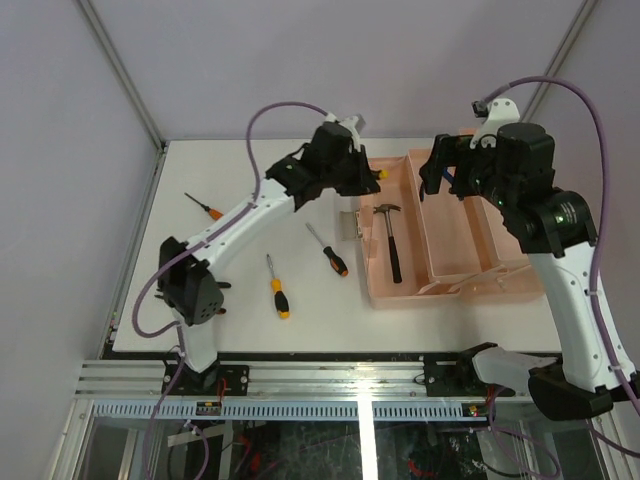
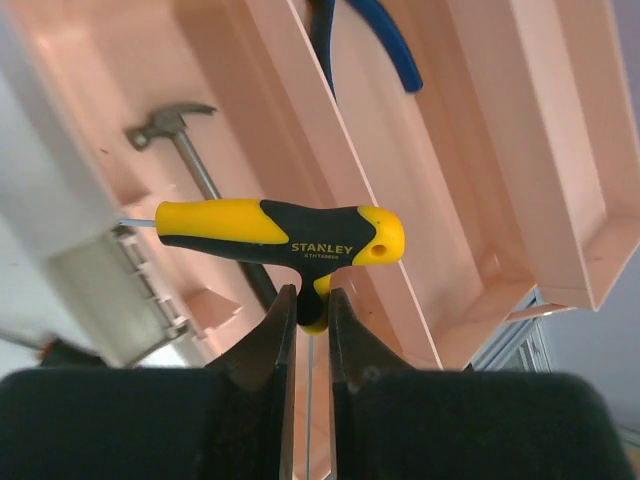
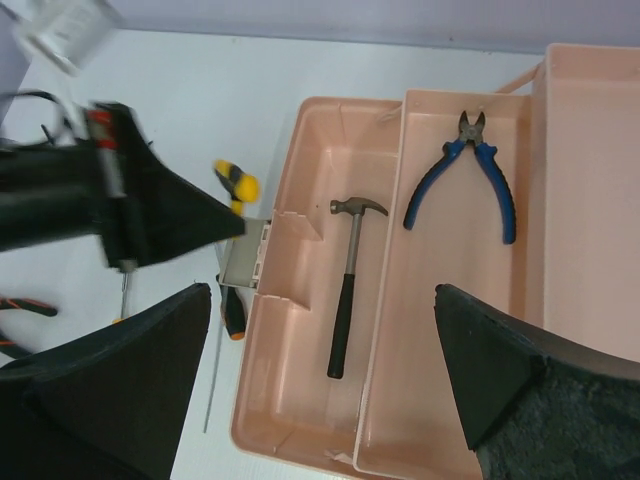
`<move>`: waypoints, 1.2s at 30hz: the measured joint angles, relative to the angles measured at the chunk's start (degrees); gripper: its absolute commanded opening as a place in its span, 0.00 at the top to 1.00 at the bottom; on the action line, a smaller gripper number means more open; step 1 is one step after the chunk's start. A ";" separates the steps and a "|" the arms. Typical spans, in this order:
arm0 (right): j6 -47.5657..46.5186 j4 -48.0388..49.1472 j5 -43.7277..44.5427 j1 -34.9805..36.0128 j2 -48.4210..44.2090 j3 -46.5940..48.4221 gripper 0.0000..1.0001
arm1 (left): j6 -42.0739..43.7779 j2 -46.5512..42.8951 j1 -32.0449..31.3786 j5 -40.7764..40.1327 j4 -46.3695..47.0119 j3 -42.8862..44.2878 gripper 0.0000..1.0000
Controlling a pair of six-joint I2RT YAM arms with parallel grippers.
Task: Pack the tool kit
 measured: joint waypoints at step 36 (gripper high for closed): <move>2.14 -14.99 10.38 0.07 -10.12 2.69 0.00 | -16.65 30.53 -4.26 -0.55 17.84 8.94 1.00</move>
